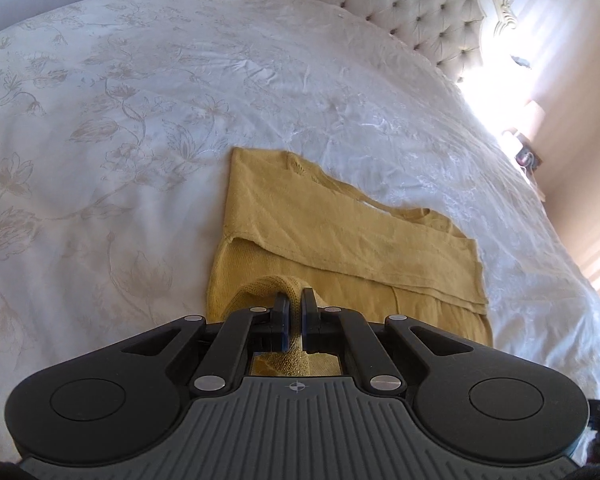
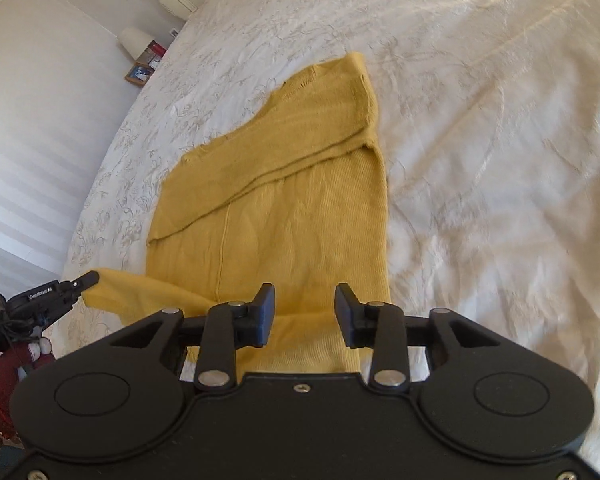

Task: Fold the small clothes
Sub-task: 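Grasp the hem with the left gripper while the right gripper grasps the hem too, then lift the hem with both grippers, fold it onto the collar, release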

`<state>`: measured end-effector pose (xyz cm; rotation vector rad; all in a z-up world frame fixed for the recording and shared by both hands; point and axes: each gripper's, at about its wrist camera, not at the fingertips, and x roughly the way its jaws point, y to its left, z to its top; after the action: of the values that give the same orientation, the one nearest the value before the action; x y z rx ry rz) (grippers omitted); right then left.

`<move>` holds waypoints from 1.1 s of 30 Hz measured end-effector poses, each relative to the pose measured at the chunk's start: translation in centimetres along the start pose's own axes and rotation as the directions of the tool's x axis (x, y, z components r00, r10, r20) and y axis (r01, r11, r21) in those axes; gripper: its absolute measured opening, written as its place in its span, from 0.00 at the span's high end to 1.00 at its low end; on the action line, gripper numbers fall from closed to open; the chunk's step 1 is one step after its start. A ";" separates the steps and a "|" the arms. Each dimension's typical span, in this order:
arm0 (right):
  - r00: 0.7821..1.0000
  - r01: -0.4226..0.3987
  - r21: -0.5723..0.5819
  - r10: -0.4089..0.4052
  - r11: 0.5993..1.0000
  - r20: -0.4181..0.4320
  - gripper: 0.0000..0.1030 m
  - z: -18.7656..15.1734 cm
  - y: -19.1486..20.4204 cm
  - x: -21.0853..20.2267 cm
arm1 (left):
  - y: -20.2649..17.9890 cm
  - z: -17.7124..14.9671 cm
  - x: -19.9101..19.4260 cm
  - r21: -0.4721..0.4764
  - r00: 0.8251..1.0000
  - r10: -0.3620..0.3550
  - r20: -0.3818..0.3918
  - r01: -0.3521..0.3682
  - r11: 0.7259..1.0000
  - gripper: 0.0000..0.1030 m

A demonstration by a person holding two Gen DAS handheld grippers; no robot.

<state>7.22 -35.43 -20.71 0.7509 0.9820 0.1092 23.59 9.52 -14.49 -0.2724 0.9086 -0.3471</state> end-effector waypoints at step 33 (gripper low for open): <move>0.945 -0.070 0.108 0.031 0.992 0.326 0.91 14.2 2.4 4.3 | 1.7 9.2 4.8 -0.109 0.994 -0.060 0.094 0.070 0.992 0.95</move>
<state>21.42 -39.39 -17.65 0.8725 0.6593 -0.0285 34.04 9.93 -13.17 -0.4187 0.8325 -0.3422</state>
